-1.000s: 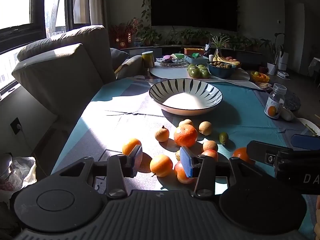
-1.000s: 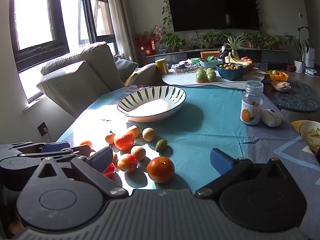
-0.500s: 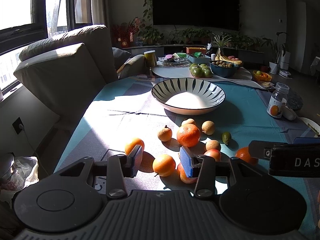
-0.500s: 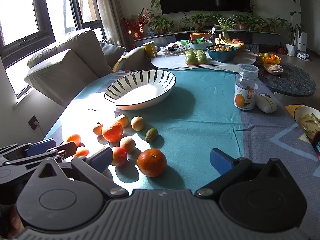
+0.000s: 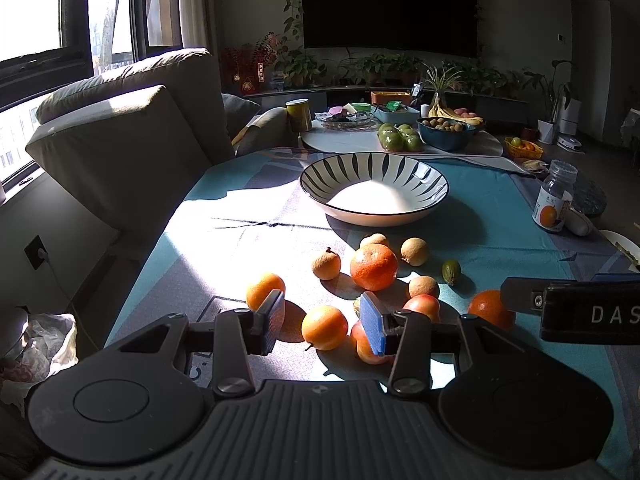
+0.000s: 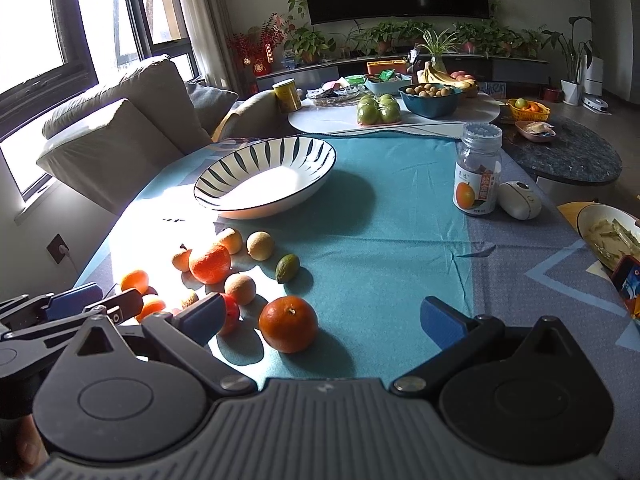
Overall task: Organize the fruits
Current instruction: 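Move both tools toward the loose fruits on the table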
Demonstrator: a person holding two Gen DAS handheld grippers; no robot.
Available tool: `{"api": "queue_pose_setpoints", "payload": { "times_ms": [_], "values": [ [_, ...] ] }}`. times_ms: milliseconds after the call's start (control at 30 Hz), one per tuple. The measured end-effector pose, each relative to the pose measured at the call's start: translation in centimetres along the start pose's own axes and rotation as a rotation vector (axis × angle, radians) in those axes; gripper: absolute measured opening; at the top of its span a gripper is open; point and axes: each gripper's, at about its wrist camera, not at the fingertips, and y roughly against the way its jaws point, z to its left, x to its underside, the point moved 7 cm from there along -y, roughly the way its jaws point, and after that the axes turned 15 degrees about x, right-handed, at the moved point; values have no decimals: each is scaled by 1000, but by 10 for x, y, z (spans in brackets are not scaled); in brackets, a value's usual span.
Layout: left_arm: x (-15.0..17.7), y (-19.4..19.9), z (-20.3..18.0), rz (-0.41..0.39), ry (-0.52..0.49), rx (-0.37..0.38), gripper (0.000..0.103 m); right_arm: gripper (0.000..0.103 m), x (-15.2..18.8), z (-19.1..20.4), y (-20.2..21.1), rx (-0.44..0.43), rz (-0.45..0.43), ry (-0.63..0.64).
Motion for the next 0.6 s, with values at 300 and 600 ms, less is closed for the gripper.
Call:
{"api": "queue_pose_setpoints", "payload": {
  "times_ms": [300, 600],
  "values": [
    [1, 0, -1, 1, -2, 7, 39, 85, 1, 3, 2, -16, -5, 8],
    [2, 1, -1, -1, -3, 16, 39, 85, 3, 4, 5, -39, -21, 17]
  ]
}}
